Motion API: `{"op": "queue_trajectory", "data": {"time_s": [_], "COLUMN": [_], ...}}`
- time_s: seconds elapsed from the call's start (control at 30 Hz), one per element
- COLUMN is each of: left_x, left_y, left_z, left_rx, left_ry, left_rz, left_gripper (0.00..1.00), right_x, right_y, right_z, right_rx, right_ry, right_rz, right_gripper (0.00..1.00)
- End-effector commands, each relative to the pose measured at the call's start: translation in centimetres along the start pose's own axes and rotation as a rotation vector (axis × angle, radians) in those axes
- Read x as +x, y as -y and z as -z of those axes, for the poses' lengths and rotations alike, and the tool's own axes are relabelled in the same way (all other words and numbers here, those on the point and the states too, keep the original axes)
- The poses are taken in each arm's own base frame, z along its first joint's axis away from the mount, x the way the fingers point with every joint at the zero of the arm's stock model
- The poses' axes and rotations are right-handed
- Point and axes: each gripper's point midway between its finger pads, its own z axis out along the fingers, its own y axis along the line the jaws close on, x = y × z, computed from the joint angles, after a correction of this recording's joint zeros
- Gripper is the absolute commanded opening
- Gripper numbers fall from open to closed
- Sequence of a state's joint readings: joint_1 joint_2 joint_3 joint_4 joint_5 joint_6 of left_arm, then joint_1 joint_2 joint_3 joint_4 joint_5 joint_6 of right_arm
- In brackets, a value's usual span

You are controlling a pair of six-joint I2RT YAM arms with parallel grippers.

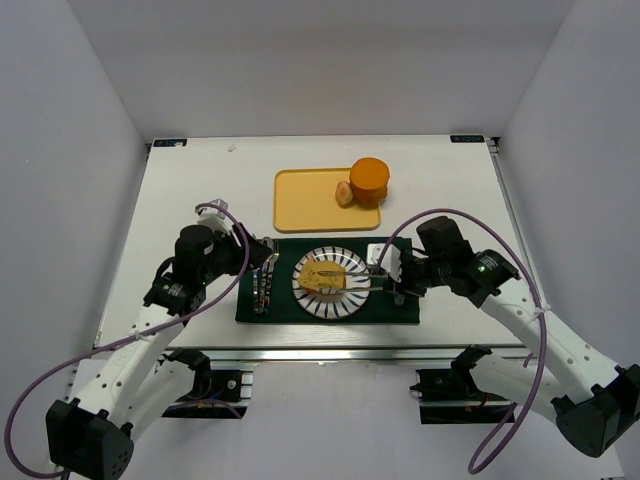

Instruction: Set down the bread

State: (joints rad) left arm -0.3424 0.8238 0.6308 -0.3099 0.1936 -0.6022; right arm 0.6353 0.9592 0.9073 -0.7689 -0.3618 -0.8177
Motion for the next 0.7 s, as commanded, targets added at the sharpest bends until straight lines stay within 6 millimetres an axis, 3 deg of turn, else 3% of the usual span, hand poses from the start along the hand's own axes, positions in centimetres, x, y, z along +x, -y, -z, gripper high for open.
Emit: {"op": "queue_trajectory", "data": {"time_s": [0.0,0.17,0.23,0.33,0.37,0.43,0.47,0.53,0.57,0.6,0.63,0.67], "left_x": [-1.2,-1.4,-1.4,-1.5,-1.5,-1.6,-1.6,-1.5,-1.5,-1.5,-1.5,-1.4], "left_y": [0.8,1.0,1.1,1.2,1.3,1.4,1.4,1.5,1.5,1.5,1.6,1.6], "left_z": [0.7,0.7,0.6,0.7,0.6,0.7,0.6,0.5,0.5,0.4,0.4,0.3], "left_rx": [0.022,0.026,0.029,0.035,0.036,0.043,0.042,0.048,0.05,0.056,0.059,0.061], "left_ry": [0.04,0.041,0.037,0.038,0.039,0.04,0.039,0.036,0.033,0.033,0.033,0.03], "left_rz": [-0.01,-0.012,-0.015,-0.019,-0.021,-0.023,-0.026,-0.027,-0.026,-0.027,-0.027,-0.027], "left_gripper": [0.62,0.62,0.62,0.62,0.62,0.62,0.62,0.62,0.62,0.62,0.62,0.62], "right_x": [-3.2,-6.6,-7.1,-6.2,-4.4,-1.7,1.6,5.3,9.5,10.9,12.5,15.4], "right_y": [0.4,3.2,5.6,10.6,13.5,16.2,18.1,19.5,19.7,20.1,20.0,18.9], "right_z": [1.8,2.9,3.5,5.0,6.3,7.6,8.8,9.7,9.9,10.0,9.7,8.5], "right_rx": [0.024,0.135,0.236,0.397,0.484,0.572,0.655,0.738,0.806,0.839,0.859,0.876], "right_ry": [0.107,0.215,0.222,0.255,0.262,0.256,0.232,0.207,0.157,0.147,0.119,0.049], "right_rz": [0.023,-0.089,-0.224,-0.415,-0.501,-0.626,-0.742,-0.838,-0.932,-0.942,-0.967,-1.017], "right_gripper": [0.43,0.35,0.25,0.15,0.12,0.06,0.05,0.03,0.02,0.03,0.03,0.05]}}
